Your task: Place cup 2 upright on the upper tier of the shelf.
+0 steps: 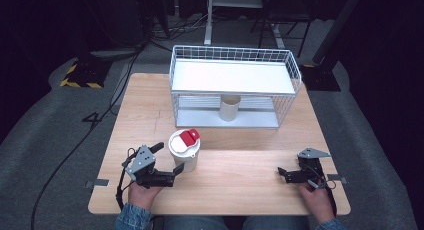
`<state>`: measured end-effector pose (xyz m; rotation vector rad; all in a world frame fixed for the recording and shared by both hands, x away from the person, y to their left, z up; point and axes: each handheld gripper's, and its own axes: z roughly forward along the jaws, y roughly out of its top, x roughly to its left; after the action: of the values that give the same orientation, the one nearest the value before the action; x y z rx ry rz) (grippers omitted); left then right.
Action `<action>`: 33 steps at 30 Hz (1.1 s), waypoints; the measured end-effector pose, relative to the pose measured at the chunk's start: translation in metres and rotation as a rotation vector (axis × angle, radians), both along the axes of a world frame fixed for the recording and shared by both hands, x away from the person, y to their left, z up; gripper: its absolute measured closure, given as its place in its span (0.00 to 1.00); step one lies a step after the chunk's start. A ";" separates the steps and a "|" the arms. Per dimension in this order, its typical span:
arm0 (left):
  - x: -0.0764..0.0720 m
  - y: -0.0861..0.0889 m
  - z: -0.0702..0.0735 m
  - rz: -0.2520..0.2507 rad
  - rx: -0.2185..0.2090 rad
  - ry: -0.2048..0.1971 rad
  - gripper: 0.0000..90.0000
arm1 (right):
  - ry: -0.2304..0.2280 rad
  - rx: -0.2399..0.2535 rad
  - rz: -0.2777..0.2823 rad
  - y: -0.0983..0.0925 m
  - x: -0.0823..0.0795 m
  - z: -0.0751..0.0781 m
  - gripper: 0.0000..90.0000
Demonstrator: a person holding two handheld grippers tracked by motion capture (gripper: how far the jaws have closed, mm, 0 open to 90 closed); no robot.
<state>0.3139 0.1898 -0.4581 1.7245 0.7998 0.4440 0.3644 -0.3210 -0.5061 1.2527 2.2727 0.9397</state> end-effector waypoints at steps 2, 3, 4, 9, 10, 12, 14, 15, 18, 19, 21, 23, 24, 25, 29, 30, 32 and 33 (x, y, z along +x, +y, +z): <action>0.003 -0.003 -0.002 -0.009 -0.012 0.004 0.00 | 0.000 0.000 0.000 0.000 0.000 0.000 0.00; 0.004 -0.004 -0.002 -0.013 -0.015 0.007 0.00 | 0.000 0.000 0.000 0.000 0.000 0.000 0.00; 0.005 -0.006 -0.003 -0.017 -0.014 0.007 0.00 | 0.000 0.000 0.000 0.000 0.000 0.000 0.00; 0.010 -0.014 -0.006 -0.024 -0.006 0.019 0.00 | 0.000 0.000 0.000 0.000 0.000 0.000 0.00; 0.010 -0.015 -0.007 -0.020 -0.006 0.022 0.00 | 0.000 0.001 0.001 0.000 0.000 0.000 0.00; 0.012 -0.017 -0.008 -0.009 0.013 0.029 0.00 | -0.001 0.000 0.000 0.000 0.000 0.000 0.00; 0.014 -0.019 -0.010 -0.006 0.014 0.037 0.00 | 0.000 0.000 0.000 0.000 0.000 0.000 0.00; 0.015 -0.019 -0.011 -0.005 0.015 0.044 0.00 | 0.000 0.001 0.001 0.000 0.000 0.000 0.00; 0.018 -0.022 -0.015 0.004 0.018 0.063 0.00 | 0.000 0.000 0.000 0.000 0.000 0.000 0.00; 0.019 -0.023 -0.016 0.001 0.018 0.061 0.00 | 0.000 0.000 0.000 0.000 0.000 0.000 0.00; 0.021 -0.025 -0.017 0.004 0.025 0.065 0.00 | 0.000 0.000 0.000 0.000 0.000 0.000 0.00; 0.022 -0.028 -0.018 0.006 0.033 0.063 0.00 | 0.000 0.000 0.000 0.000 0.000 0.000 0.00; 0.022 -0.030 -0.019 0.009 0.031 0.065 0.00 | -0.001 0.000 0.000 0.000 0.000 0.000 0.00; 0.023 -0.031 -0.019 0.010 0.034 0.065 0.00 | 0.000 0.000 0.001 0.000 0.000 0.000 0.00; 0.026 -0.035 -0.021 0.030 0.028 0.069 0.00 | 0.000 0.000 0.000 0.000 0.000 0.000 0.00; 0.027 -0.035 -0.021 0.027 0.035 0.070 0.00 | 0.000 0.001 0.001 0.000 0.000 0.000 0.00; 0.029 -0.035 -0.024 0.026 0.030 0.081 0.00 | 0.000 -0.001 0.000 0.000 0.000 0.000 0.00; 0.030 -0.035 -0.025 0.034 0.031 0.091 0.01 | 0.000 0.001 0.001 0.000 0.000 0.000 0.00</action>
<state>0.3442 0.1552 -0.4835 1.7718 0.8932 0.4053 0.3645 -0.3209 -0.5061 1.2522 2.2734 0.9416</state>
